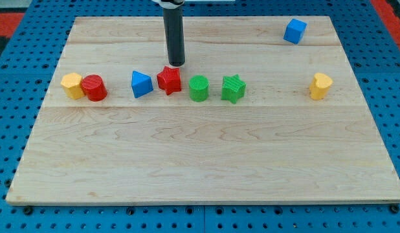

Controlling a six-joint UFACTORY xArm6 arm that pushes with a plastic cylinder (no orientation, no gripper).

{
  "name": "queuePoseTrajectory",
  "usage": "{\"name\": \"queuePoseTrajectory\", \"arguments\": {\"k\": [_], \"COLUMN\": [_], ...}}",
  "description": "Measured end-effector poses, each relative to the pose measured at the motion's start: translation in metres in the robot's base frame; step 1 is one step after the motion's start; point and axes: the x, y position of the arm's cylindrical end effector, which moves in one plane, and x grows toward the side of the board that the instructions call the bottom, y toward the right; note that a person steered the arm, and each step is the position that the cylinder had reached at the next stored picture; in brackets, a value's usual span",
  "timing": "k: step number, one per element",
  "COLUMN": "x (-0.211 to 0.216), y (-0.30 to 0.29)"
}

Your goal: Slide the blue cube to the right

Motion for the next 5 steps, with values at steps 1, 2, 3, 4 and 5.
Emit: {"name": "queuePoseTrajectory", "arguments": {"k": [1,2,3,4,5], "x": [0.019,0.039,0.032,-0.018,-0.065], "y": [-0.006,-0.006,-0.002,0.025,0.102]}}
